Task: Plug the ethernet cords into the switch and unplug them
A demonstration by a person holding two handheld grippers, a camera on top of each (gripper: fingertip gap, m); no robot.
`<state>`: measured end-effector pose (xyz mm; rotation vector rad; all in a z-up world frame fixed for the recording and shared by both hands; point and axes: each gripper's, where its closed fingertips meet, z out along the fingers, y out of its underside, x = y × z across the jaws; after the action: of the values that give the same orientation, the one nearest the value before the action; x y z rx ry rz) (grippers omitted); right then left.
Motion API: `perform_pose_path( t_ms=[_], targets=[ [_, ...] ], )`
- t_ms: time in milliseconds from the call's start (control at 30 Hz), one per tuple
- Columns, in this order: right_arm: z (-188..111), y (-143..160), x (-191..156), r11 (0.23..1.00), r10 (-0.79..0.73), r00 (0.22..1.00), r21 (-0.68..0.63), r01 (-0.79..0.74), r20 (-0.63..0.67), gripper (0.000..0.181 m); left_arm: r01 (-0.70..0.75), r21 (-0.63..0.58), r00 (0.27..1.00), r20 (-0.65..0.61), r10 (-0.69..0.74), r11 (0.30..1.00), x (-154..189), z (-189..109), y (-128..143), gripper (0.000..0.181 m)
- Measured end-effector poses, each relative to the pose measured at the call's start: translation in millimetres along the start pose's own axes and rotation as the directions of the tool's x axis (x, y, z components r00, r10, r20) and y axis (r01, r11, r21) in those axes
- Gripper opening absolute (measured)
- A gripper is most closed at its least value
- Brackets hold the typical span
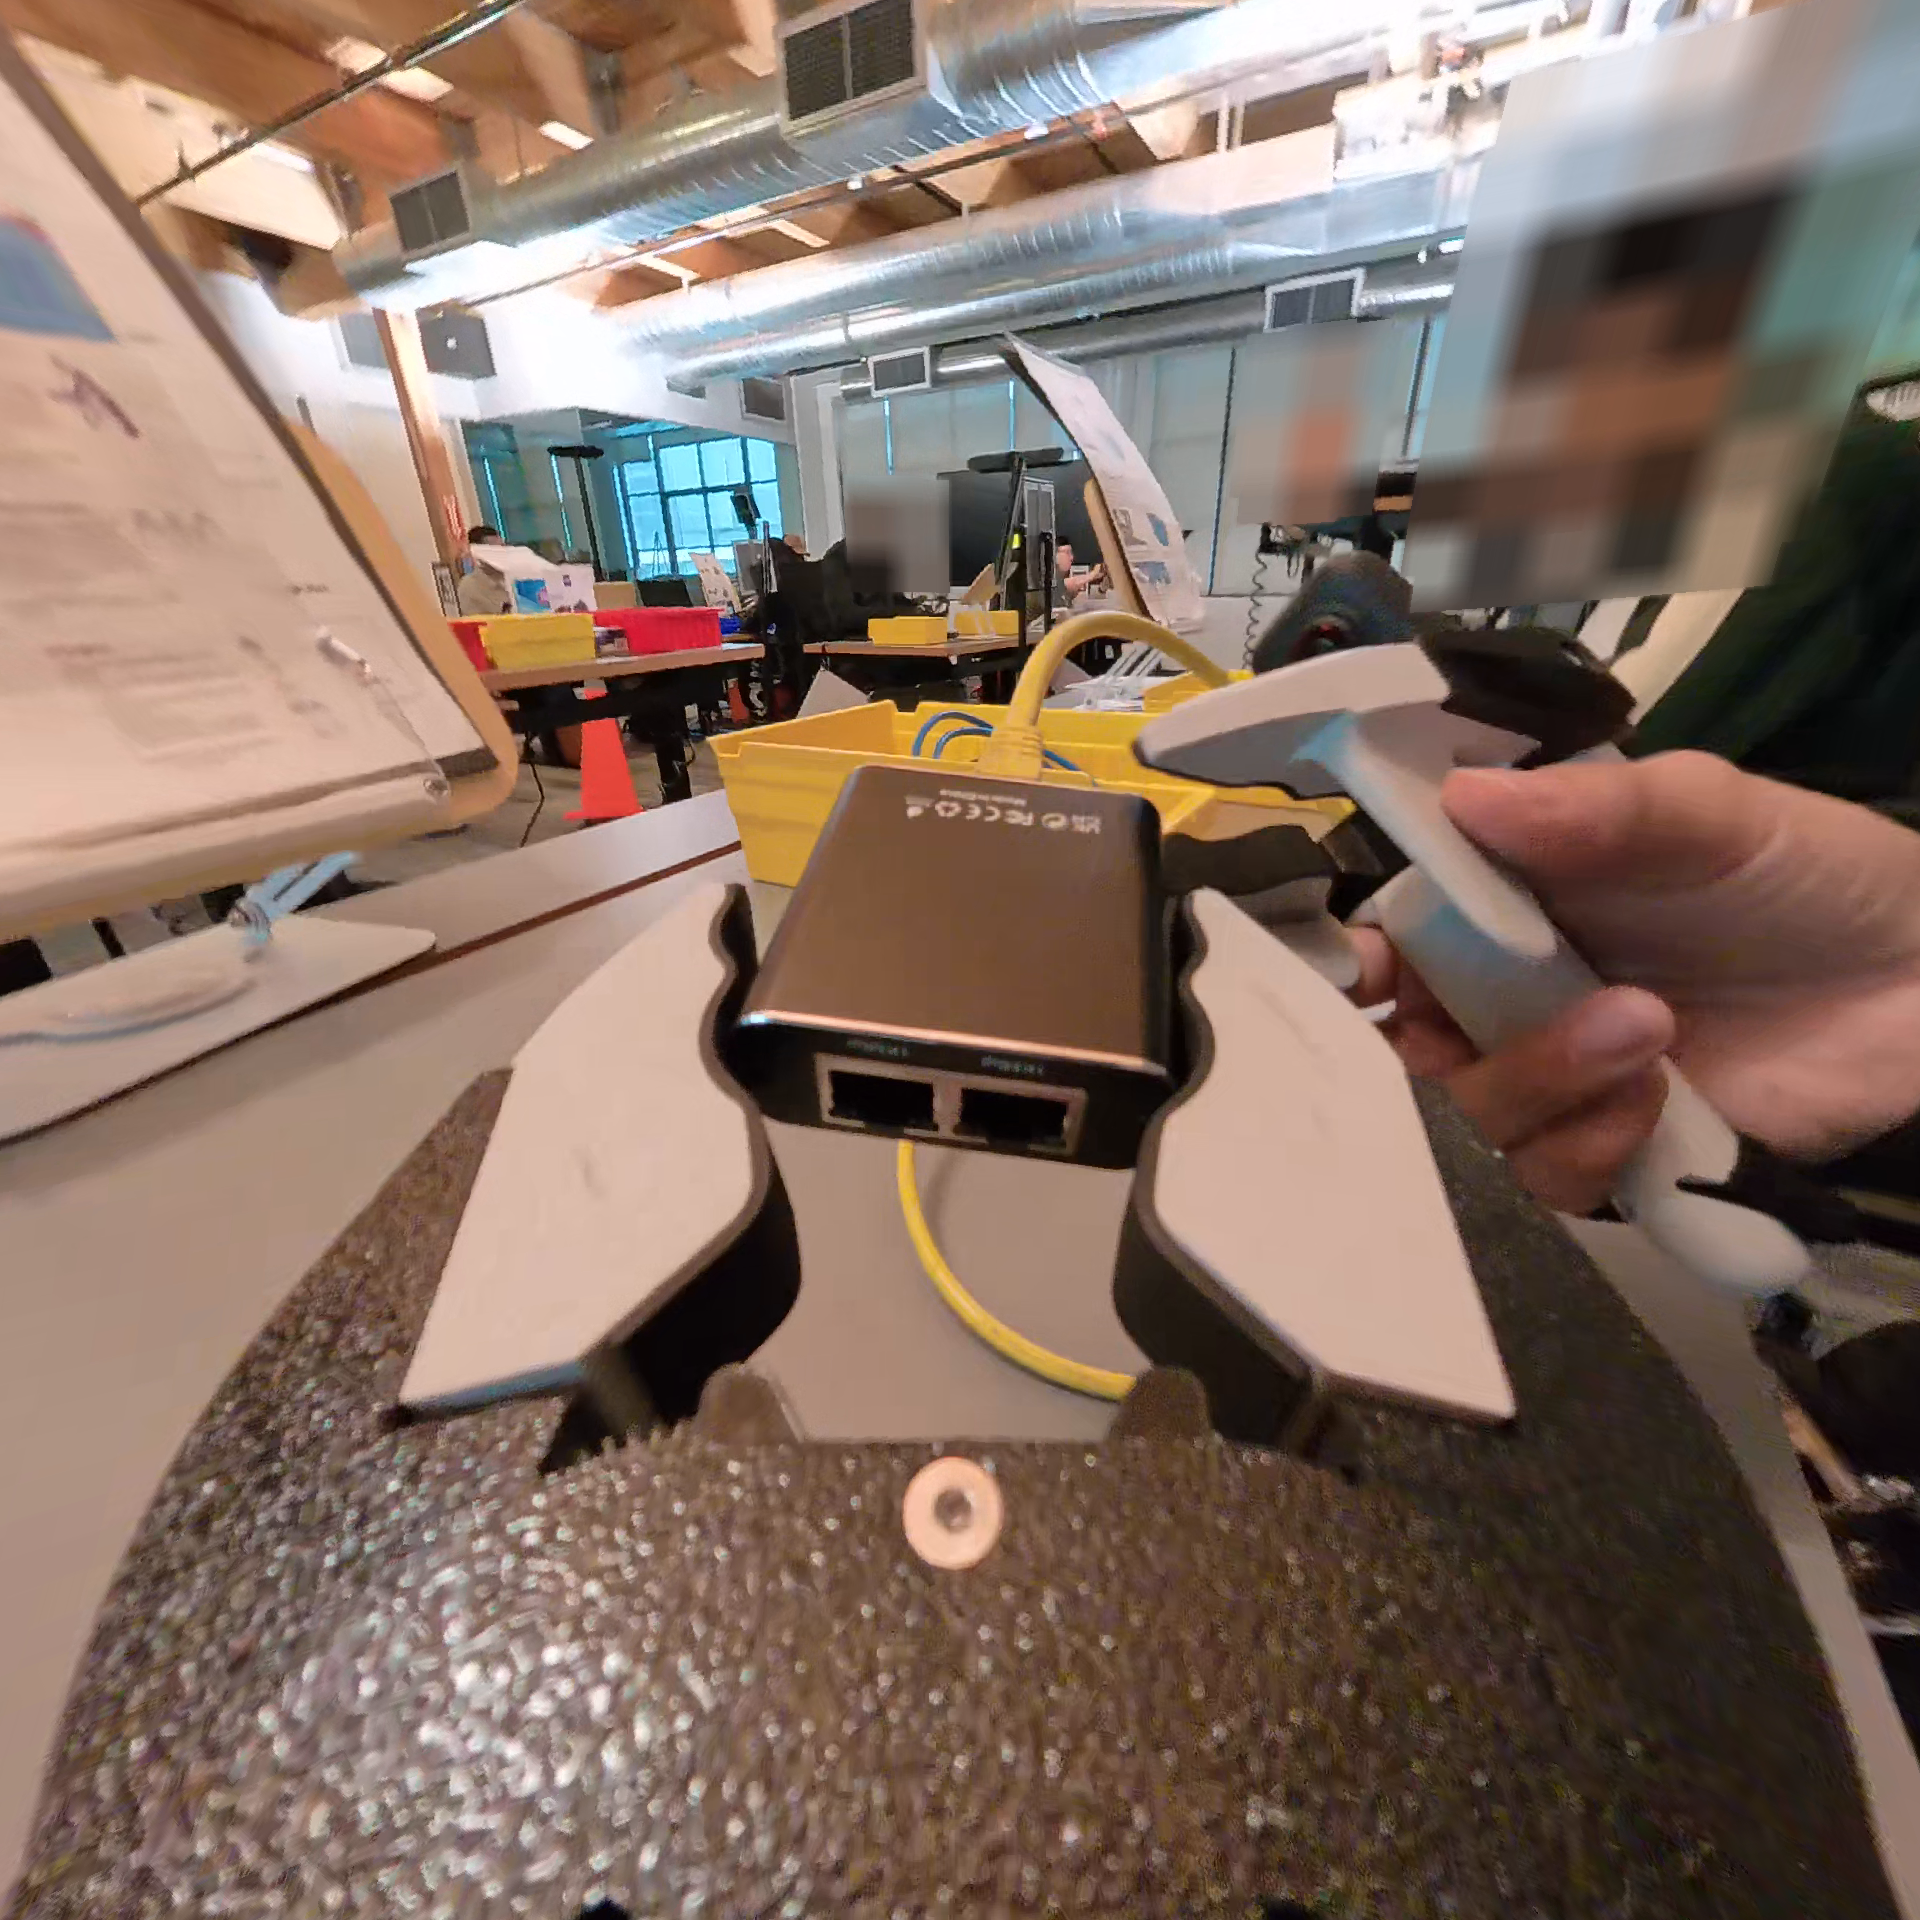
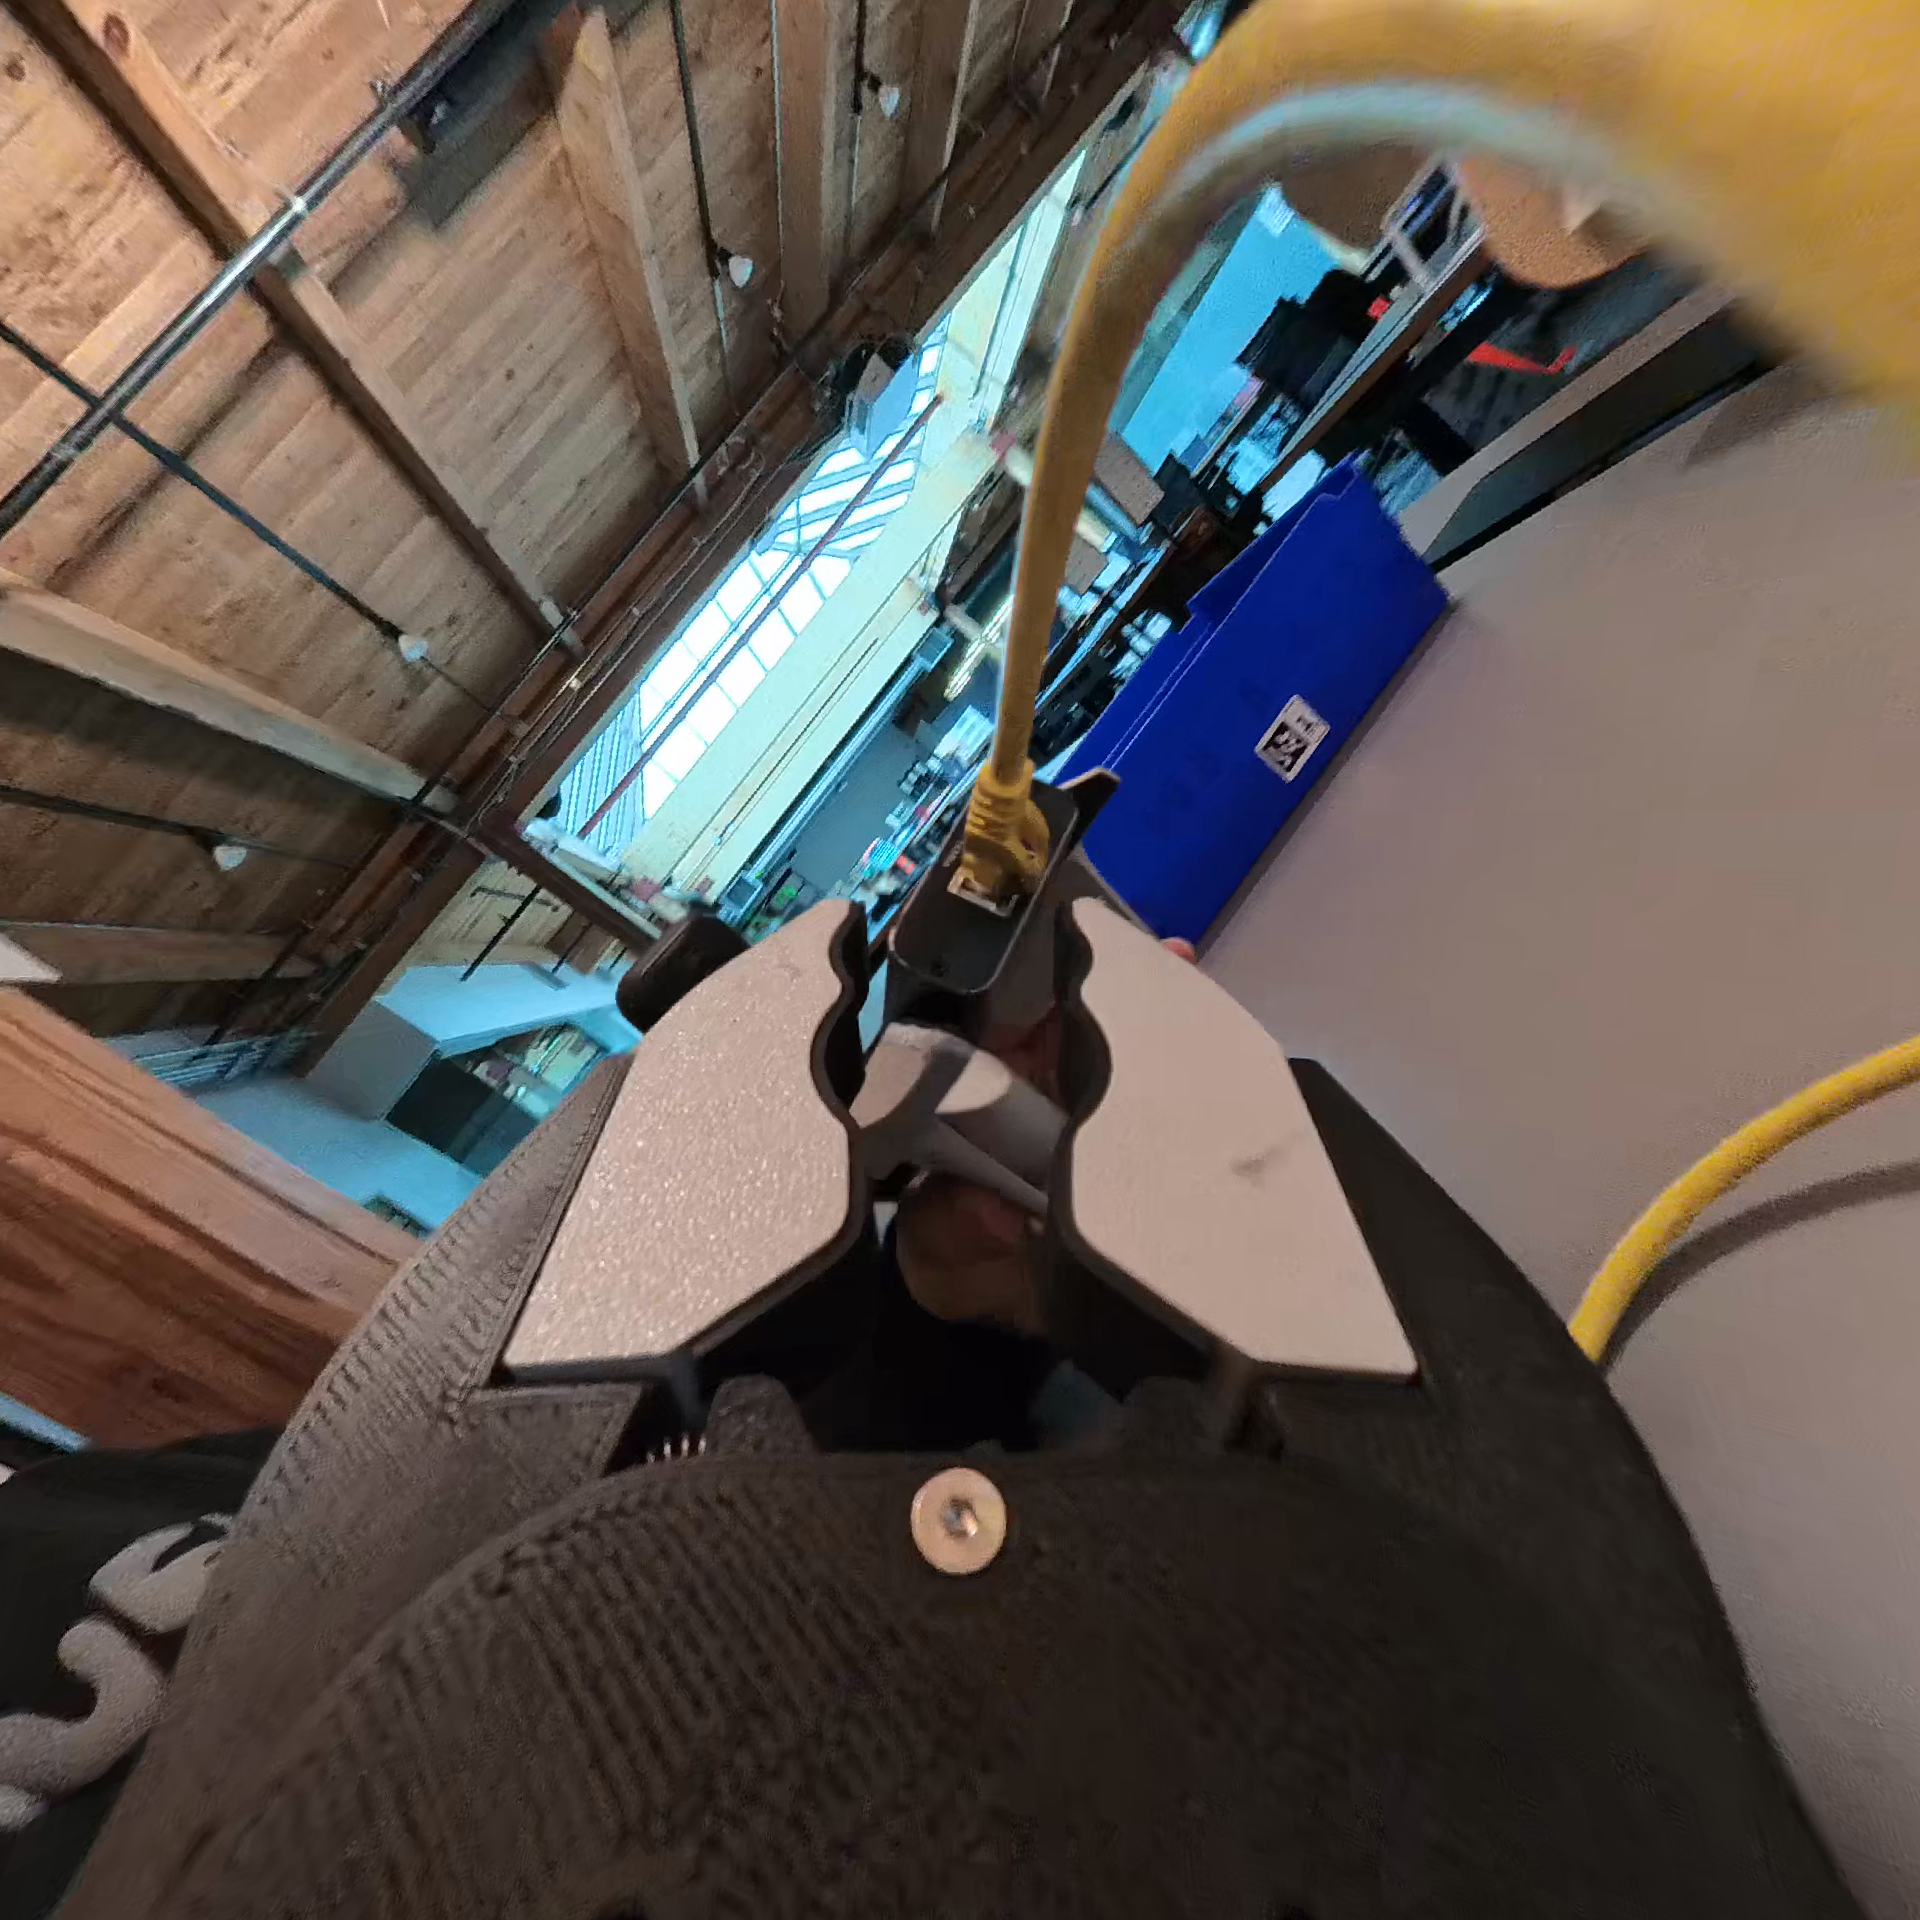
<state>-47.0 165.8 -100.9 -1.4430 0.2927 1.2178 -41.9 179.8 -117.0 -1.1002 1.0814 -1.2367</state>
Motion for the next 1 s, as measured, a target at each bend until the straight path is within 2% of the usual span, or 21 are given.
perform_pose_path(
  t_ms=[100, 167, 300, 367, 633, 833, 1000],
  targets=[
    [-2.1, -7.1, 7.3, 0.998, 0.001, 0.999, 0.063, 0.002, -0.054, 0.034, 0.078, 0.037, 0.997, 0.007, -0.078, 0.996, -8.3, -3.7, -3.0, 0.075],
    [-0.5, -7.4, 11.6, 0.997, -0.004, 0.996, 0.080, 0.011, -0.089, 0.036, 0.062, 0.055, 0.998, 0.001, -0.063, 0.997, -7.5, -5.0, -6.0, 0.075],
    [6.3, -2.2, 5.5, 0.994, 0.062, 0.998, 0.093, -0.059, -0.032, 0.038, -0.058, 0.033, 0.998, 0.020, 0.058, 0.998, -0.8, -2.1, -4.0, 0.075],
    [7.8, 1.3, 5.0, 0.988, 0.127, 0.992, 0.091, -0.127, -0.001, 0.028, -0.101, 0.020, 0.995, 0.022, 0.100, 0.995, 3.3, 0.0, -3.1, 0.075],
    [3.8, -2.2, 10.8, 0.951, 0.258, 0.965, 0.164, -0.264, 0.055, 0.014, -0.166, -0.002, 0.985, 0.056, 0.165, 0.986, 3.7, 2.0, -0.9, 0.075],
    [1.1, -2.2, 14.8, 0.949, 0.249, 0.967, 0.184, -0.256, 0.063, 0.013, -0.226, -0.025, 0.970, 0.087, 0.228, 0.974, 3.5, 3.7, 2.0, 0.075],
    [-0.1, -0.7, 14.1, 0.981, 0.127, 0.990, 0.140, -0.133, 0.054, 0.012, -0.270, -0.040, 0.958, 0.090, 0.272, 0.962, 3.8, 4.6, 5.7, 0.075]
  ],
)
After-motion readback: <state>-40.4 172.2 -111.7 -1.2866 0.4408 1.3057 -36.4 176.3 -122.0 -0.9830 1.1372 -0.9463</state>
